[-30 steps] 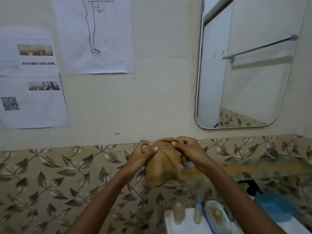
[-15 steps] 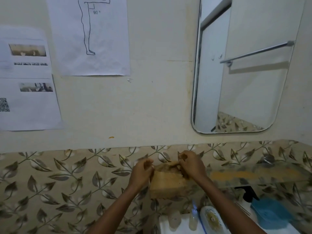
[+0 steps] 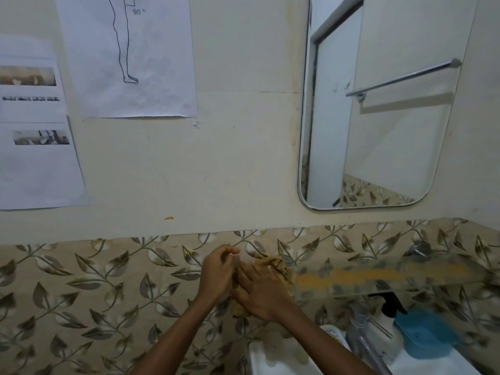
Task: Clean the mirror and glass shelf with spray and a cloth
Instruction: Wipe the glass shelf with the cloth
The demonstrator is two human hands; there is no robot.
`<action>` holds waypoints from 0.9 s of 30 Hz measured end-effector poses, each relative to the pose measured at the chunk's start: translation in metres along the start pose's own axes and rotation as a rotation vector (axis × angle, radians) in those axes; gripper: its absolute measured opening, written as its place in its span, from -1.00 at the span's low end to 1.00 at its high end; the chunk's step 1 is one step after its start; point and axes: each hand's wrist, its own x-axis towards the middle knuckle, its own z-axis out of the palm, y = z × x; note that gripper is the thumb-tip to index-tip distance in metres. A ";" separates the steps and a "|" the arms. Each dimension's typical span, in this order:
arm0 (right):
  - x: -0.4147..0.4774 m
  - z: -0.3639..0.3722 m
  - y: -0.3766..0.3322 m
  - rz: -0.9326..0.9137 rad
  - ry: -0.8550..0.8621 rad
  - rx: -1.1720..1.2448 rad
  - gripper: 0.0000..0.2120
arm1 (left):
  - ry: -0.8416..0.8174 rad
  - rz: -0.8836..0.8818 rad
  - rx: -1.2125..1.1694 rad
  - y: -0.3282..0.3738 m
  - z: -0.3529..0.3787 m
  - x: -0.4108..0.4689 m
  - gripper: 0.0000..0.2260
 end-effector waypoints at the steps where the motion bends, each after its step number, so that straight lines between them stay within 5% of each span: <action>1: 0.000 0.000 0.002 -0.004 0.007 0.004 -0.43 | 0.001 0.008 -0.002 0.002 0.001 0.000 -0.78; 22: -0.049 -0.012 0.096 0.051 0.074 -0.091 -0.55 | -0.094 -0.024 0.005 0.006 0.028 -0.009 -0.78; 27: -0.054 -0.019 0.107 0.115 0.075 -0.082 -0.56 | -0.092 0.173 0.435 0.011 0.046 -0.016 -0.82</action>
